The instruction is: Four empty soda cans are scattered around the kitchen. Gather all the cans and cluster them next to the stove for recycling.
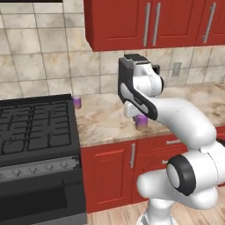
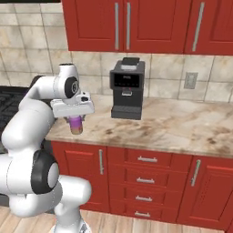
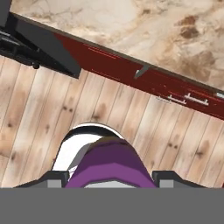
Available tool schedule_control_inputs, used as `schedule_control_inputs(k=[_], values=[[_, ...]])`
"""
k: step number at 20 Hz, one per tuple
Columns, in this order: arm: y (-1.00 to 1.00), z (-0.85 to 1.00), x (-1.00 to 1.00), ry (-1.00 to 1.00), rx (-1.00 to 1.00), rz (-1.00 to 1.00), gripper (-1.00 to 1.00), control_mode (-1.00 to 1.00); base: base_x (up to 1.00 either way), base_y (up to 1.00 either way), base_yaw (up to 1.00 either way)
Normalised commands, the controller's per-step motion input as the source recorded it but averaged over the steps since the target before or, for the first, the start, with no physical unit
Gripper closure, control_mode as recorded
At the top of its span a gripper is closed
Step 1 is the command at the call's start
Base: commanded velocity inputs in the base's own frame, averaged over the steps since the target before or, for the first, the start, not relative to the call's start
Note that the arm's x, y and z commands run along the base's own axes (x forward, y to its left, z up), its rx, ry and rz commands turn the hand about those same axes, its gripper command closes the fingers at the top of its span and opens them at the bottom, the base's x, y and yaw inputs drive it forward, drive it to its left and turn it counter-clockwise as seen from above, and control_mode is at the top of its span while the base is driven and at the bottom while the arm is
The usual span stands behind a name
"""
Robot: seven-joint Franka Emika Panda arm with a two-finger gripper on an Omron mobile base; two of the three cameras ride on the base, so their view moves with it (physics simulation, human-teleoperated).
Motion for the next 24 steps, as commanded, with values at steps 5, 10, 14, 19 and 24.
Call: schedule_control_inputs(k=[5,10,14,19,24], values=[[0.0,0.0,0.0,0.0,0.0,0.0,1.0,1.0,0.0,0.74,0.03],[0.0,0.0,0.0,0.0,0.0,0.0,1.0,1.0,0.28,0.39,0.0],[0.0,0.0,0.0,0.0,0.0,0.0,1.0,1.0,0.51,0.1,0.0],[0.0,0.0,0.0,0.0,0.0,0.0,1.0,1.0,0.56,0.12,0.0],[0.0,0.0,0.0,0.0,0.0,0.0,1.0,1.0,0.52,0.16,0.0]])
